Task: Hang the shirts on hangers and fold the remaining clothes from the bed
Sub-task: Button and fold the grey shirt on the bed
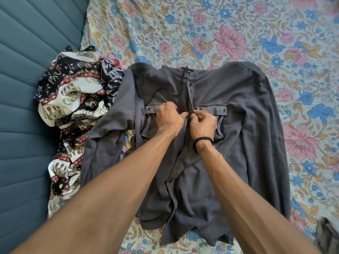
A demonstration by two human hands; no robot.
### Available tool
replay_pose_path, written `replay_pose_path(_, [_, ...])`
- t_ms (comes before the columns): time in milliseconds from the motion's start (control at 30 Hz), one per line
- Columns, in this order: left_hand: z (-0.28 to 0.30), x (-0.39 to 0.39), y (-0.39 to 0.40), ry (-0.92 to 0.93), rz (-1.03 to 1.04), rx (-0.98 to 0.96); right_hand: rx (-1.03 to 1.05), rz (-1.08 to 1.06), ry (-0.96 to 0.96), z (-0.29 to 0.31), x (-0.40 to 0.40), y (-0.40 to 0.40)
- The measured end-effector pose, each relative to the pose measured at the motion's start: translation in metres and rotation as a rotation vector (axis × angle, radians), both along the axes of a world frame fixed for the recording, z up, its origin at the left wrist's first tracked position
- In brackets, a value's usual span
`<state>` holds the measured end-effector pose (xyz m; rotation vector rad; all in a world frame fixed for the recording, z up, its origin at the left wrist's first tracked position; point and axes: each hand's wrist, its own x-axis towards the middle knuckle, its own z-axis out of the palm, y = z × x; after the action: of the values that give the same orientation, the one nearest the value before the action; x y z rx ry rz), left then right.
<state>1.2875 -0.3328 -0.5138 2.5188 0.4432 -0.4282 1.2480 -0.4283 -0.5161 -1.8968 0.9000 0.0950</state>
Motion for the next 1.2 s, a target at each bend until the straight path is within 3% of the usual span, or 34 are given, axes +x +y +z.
replay_pose_path(233, [0.000,0.001,-0.014,-0.004,0.065,0.037,0.049,-0.039,-0.050,-0.005,0.006,-0.001])
replay_pose_path(433, [-0.004,0.004,-0.004,0.043,0.296,-0.317,0.061,-0.057,-0.089,-0.006,0.006,0.000])
replay_pose_path(533, [-0.005,-0.005,0.008,-0.007,0.316,-0.442,0.066,-0.019,-0.132,-0.003,0.003,0.005])
replay_pose_path(867, [0.004,-0.012,-0.003,-0.105,0.354,-0.429,0.094,-0.023,-0.167,0.007,0.001,0.013])
replay_pose_path(1200, [0.002,-0.017,-0.001,-0.180,0.240,-0.411,0.033,0.072,-0.114,0.010,0.008,0.005])
